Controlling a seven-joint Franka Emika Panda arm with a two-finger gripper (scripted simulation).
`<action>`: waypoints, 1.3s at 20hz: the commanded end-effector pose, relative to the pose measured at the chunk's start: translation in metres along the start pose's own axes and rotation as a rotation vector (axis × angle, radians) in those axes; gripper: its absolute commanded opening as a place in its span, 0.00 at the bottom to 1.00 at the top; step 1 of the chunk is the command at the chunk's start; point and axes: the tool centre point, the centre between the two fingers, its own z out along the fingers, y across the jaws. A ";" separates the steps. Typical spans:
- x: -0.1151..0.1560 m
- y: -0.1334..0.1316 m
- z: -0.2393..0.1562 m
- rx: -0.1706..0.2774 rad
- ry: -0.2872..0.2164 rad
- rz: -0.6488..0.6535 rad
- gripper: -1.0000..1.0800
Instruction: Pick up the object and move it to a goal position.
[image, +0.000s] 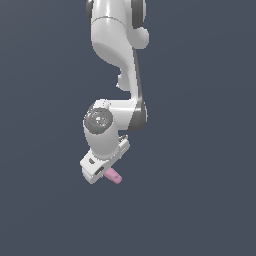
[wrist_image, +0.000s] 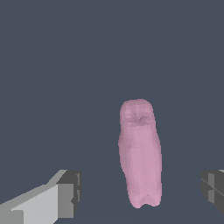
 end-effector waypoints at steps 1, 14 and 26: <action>0.001 0.004 0.004 0.001 0.003 -0.038 0.96; 0.000 0.011 0.013 0.002 0.007 -0.095 0.96; 0.000 0.010 0.061 0.002 0.007 -0.100 0.96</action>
